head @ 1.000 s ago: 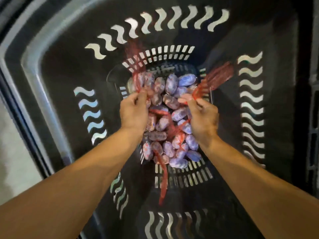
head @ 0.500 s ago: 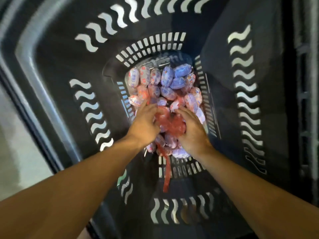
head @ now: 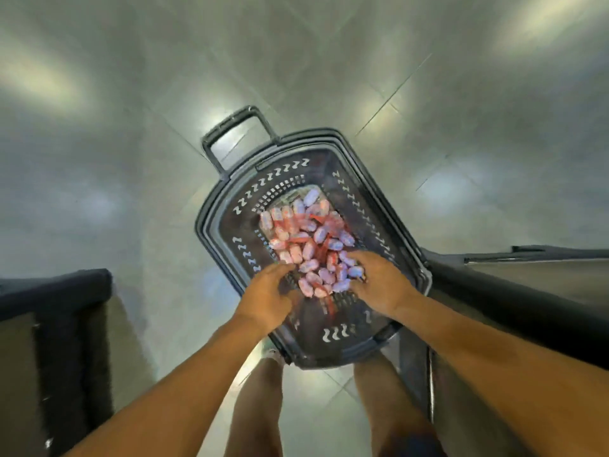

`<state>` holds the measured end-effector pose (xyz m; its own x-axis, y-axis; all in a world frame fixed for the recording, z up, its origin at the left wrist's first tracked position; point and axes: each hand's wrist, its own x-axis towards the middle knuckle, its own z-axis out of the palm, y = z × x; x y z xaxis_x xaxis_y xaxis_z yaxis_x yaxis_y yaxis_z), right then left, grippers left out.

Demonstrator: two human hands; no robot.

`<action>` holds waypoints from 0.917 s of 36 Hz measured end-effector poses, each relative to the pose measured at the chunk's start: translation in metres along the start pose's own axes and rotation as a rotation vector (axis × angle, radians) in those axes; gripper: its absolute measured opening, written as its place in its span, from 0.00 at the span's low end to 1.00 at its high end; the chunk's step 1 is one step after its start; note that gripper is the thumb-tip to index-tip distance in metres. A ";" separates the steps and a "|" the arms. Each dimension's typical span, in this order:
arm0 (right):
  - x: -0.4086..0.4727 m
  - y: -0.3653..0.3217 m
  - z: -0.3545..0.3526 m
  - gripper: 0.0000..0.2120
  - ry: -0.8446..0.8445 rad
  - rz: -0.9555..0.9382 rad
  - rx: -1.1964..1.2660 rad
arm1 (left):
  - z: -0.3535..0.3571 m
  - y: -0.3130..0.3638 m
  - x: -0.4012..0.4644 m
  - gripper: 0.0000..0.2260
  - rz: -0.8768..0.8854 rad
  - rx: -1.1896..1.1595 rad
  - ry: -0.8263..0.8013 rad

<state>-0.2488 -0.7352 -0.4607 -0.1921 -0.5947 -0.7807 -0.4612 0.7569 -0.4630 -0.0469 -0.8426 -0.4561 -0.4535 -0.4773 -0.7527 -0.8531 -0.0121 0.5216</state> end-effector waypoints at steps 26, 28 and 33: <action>-0.451 -0.122 0.049 0.25 0.642 -0.046 0.437 | -0.124 0.100 -0.344 0.24 0.704 0.338 -0.034; -0.471 -0.111 0.068 0.25 0.693 0.023 0.496 | -0.112 0.103 -0.353 0.24 0.697 0.376 -0.057; -0.521 -0.079 0.103 0.27 0.813 0.131 0.595 | -0.072 0.131 -0.370 0.24 0.778 0.463 -0.141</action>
<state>-0.0231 -0.4574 -0.0602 -0.8433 -0.3337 -0.4212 0.0694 0.7096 -0.7012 0.0278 -0.7303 -0.0803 -0.9450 -0.0915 -0.3139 -0.2980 0.6358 0.7120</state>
